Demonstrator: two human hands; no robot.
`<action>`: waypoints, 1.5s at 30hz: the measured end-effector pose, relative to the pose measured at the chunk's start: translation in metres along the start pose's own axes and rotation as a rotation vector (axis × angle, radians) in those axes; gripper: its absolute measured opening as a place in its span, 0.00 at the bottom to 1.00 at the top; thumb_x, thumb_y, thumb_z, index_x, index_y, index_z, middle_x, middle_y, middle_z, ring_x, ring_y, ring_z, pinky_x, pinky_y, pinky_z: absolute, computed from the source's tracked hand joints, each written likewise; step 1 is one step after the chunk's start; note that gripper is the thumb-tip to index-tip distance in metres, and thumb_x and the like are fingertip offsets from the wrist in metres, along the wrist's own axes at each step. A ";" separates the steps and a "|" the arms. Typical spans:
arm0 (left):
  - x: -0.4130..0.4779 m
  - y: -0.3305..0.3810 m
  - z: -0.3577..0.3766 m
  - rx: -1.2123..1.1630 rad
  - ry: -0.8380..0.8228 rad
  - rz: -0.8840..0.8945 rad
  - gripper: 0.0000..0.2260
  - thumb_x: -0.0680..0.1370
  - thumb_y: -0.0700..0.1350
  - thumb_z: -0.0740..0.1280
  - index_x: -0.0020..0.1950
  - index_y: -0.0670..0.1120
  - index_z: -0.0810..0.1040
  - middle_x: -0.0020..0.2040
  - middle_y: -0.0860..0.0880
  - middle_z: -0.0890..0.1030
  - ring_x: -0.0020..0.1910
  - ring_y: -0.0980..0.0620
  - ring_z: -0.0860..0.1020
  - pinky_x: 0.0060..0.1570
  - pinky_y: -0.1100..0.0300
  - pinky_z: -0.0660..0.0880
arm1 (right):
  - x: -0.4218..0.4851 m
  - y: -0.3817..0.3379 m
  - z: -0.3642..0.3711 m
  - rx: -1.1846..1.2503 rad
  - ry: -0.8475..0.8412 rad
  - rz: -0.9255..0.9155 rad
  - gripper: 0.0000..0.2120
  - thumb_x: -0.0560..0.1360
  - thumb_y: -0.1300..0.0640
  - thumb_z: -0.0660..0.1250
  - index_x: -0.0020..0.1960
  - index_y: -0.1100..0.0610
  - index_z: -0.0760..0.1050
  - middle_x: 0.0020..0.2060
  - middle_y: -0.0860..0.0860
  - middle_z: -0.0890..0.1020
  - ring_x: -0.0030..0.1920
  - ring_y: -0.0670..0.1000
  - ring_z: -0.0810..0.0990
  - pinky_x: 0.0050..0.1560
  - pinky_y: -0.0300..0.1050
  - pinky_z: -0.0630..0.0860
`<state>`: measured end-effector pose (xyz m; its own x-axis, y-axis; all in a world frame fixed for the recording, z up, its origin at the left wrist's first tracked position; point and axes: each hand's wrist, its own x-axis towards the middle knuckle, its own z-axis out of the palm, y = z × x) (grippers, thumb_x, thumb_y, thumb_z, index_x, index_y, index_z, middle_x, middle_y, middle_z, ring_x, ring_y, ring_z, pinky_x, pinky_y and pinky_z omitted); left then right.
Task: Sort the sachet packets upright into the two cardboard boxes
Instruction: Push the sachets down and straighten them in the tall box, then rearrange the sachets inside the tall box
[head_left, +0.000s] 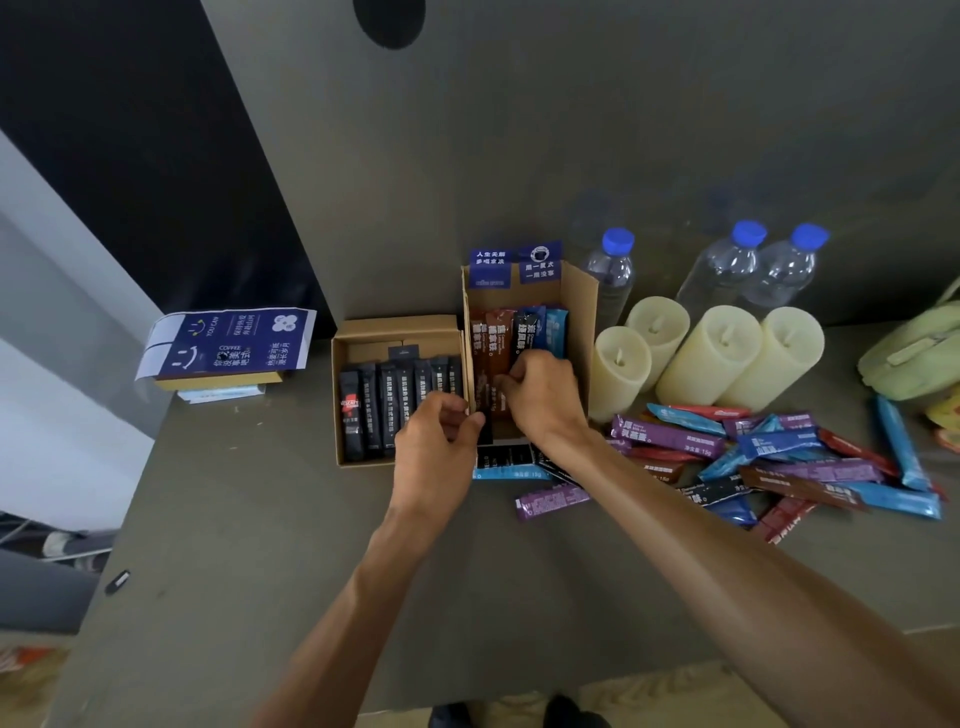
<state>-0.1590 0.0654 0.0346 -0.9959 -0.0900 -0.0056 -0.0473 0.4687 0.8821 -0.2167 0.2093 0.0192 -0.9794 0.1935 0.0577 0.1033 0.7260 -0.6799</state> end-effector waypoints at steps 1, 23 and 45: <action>-0.004 -0.003 -0.001 0.005 0.002 0.002 0.04 0.79 0.45 0.68 0.53 0.48 0.77 0.43 0.56 0.80 0.41 0.63 0.78 0.38 0.75 0.73 | -0.007 0.001 -0.004 0.025 -0.006 -0.016 0.05 0.77 0.54 0.70 0.43 0.54 0.77 0.38 0.47 0.81 0.39 0.47 0.82 0.39 0.42 0.78; -0.060 -0.094 0.019 0.856 -0.240 0.400 0.24 0.79 0.42 0.61 0.75 0.47 0.67 0.76 0.50 0.67 0.59 0.47 0.72 0.56 0.53 0.70 | -0.146 0.064 -0.002 -0.096 -0.125 -0.131 0.11 0.80 0.56 0.65 0.60 0.51 0.81 0.52 0.48 0.85 0.49 0.50 0.84 0.51 0.51 0.81; -0.086 -0.121 -0.041 0.587 0.010 0.069 0.07 0.73 0.45 0.74 0.50 0.49 0.80 0.49 0.49 0.78 0.47 0.45 0.76 0.48 0.50 0.72 | -0.144 0.032 0.024 -0.188 -0.374 -0.378 0.15 0.80 0.51 0.66 0.65 0.54 0.77 0.55 0.45 0.78 0.46 0.43 0.79 0.50 0.40 0.79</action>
<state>-0.0644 -0.0199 -0.0521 -0.9975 -0.0491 0.0500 -0.0197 0.8812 0.4724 -0.0766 0.1891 -0.0282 -0.9457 -0.3247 -0.0144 -0.2706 0.8111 -0.5185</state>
